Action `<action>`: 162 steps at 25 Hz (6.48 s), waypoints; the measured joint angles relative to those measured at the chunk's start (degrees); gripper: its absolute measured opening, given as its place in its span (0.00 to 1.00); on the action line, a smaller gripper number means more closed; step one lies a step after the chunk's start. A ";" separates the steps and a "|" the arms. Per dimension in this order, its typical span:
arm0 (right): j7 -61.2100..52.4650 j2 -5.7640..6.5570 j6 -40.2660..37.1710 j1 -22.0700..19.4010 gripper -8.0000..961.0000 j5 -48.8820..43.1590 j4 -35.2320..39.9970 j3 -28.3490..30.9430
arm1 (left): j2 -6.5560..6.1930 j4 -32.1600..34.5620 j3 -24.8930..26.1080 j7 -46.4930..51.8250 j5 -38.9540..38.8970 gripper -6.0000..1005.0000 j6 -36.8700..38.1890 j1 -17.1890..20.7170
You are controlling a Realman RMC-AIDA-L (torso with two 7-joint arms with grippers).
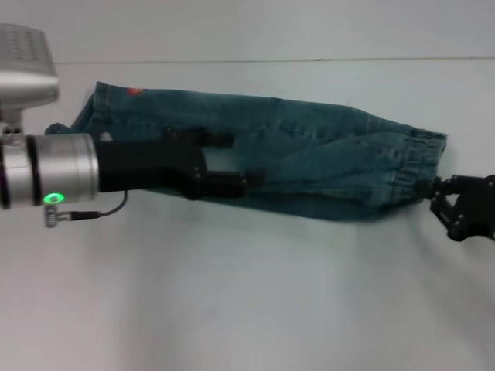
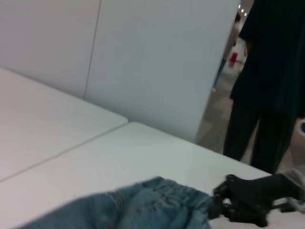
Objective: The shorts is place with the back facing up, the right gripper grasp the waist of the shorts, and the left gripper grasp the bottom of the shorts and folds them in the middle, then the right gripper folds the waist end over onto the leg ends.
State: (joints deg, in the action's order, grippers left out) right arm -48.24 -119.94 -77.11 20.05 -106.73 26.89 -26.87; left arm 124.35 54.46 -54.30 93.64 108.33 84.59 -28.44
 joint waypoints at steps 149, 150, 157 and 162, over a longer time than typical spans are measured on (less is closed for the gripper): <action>-13.33 -0.12 0.30 -7.12 0.97 22.69 15.60 -42.95 | -5.21 -9.56 23.73 -23.20 5.95 0.94 12.25 12.05; -13.32 -0.12 0.32 -7.13 0.97 22.63 15.55 -42.95 | -5.22 -9.52 23.79 -23.20 5.96 0.93 12.25 12.09; -13.28 -0.11 0.39 -7.14 0.97 22.44 15.13 -43.08 | -5.07 -9.46 23.84 -23.17 6.93 0.93 12.27 12.07; -12.87 -0.11 0.45 -7.09 0.97 22.58 14.80 -43.11 | -4.96 -9.46 23.80 -23.26 7.11 0.93 12.17 12.11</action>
State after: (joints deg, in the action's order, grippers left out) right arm -61.11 -120.06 -76.67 12.97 -84.15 41.70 -69.97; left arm 119.40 45.00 -30.50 70.38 115.44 96.75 -16.33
